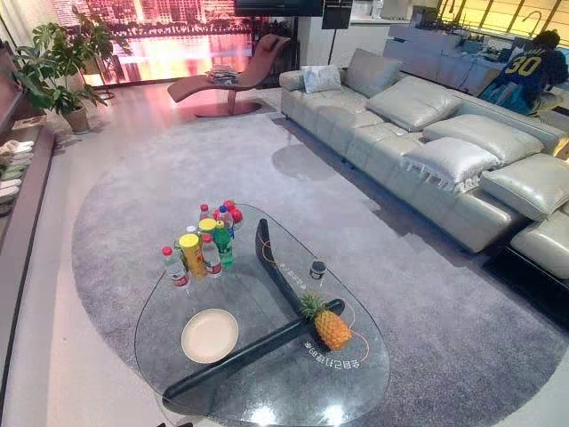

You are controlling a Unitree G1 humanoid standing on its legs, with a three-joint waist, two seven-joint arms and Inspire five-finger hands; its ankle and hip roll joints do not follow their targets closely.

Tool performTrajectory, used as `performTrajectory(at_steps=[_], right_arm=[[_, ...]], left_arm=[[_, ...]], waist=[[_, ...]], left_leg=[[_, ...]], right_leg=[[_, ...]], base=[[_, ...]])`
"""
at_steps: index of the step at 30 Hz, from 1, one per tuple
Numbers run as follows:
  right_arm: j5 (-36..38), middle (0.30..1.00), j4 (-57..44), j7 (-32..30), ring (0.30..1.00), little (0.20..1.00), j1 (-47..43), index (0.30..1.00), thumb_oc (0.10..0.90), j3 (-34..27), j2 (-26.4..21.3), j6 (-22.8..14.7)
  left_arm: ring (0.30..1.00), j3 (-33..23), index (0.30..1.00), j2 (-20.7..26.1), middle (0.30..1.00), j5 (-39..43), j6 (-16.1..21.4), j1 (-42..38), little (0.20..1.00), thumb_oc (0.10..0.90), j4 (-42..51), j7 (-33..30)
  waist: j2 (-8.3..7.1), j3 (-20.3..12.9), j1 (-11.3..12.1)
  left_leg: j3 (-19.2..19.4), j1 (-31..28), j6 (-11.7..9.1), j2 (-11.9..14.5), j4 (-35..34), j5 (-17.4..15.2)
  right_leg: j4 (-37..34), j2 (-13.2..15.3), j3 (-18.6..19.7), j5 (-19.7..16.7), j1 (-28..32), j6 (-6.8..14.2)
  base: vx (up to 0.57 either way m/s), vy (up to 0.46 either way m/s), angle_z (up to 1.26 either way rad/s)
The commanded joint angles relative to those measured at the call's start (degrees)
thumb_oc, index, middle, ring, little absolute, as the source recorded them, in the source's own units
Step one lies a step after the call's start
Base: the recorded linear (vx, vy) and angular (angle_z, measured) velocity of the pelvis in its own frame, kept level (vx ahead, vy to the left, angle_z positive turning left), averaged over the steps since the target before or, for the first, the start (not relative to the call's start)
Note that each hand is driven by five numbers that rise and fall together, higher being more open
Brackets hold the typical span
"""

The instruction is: Pick up the fruit to the plate

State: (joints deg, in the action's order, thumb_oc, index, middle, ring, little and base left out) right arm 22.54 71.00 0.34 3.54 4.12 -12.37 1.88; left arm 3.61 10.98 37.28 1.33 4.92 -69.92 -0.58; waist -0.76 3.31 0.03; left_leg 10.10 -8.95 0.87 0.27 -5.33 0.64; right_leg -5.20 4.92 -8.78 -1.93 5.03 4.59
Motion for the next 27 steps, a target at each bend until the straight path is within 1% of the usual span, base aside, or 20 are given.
performTrajectory(at_steps=[1,7,17,24,27], right_arm=[[-1.42,0.9,2.45,1.44,0.9,0.9,-3.68,0.9,0.8,0.61,0.25,0.03],[-1.84,0.9,2.39,1.63,0.9,0.9,-3.67,0.9,0.8,0.56,0.03,0.0],[-1.73,0.9,2.28,0.2,0.9,0.9,-3.72,0.9,0.8,0.54,0.11,-0.58],[-0.44,0.9,1.09,-2.01,0.9,0.9,-3.31,0.9,0.8,-0.49,-0.25,-3.4],[0.94,0.9,-0.83,-3.66,0.9,0.9,-3.15,0.9,0.8,-1.75,-0.98,-5.56]], left_arm=[[0.9,-1.43,0.9,-1.27,0.9,0.42,1.11,-4.84,0.9,0.8,-3.2,0.59],[0.9,-1.42,0.9,-1.2,0.9,1.22,1.85,-4.76,0.9,0.8,-2.96,1.55],[0.9,-1.73,0.9,-1.13,0.9,0.52,1.63,-4.52,0.9,0.8,-3.12,1.0],[0.9,-2.03,0.9,-0.84,0.9,0.29,1.31,-3.75,0.9,0.8,-3.02,0.68],[0.9,-2.4,0.9,-0.21,0.9,0.32,0.97,-2.99,0.9,0.8,-2.67,0.82]], waist=[[-0.08,1.24,1.08],[-0.11,1.32,1.17],[-0.26,1.66,1.27],[-0.52,2.65,1.21],[-0.82,3.47,1.36]], left_leg=[[-0.56,-1.03,-2.67,-0.68,0.44,-2.96],[-0.51,-0.97,-2.72,-0.59,0.41,-2.95],[-0.65,-0.84,-2.68,-0.55,0.52,-2.88],[-0.33,-0.21,-2.57,-0.42,1.28,-2.85],[-0.48,0.82,-2.34,-0.53,2.46,-3.18]], right_leg=[[1.31,-0.23,-1.77,0.44,3.35,1.27],[1.38,-0.17,-1.89,0.38,3.18,1.34],[1.57,-0.21,-1.78,0.42,3.04,1.26],[2.44,-0.28,-1.41,0.64,2.22,1.31],[3.51,-0.32,-1.15,1.05,1.27,1.31]], base=[[0.04,-0.047,-0.34],[0.0,0.0,0.0],[0.0,0.0,0.0],[0.05,-0.002,0.0],[0.06,-0.008,-0.01]])
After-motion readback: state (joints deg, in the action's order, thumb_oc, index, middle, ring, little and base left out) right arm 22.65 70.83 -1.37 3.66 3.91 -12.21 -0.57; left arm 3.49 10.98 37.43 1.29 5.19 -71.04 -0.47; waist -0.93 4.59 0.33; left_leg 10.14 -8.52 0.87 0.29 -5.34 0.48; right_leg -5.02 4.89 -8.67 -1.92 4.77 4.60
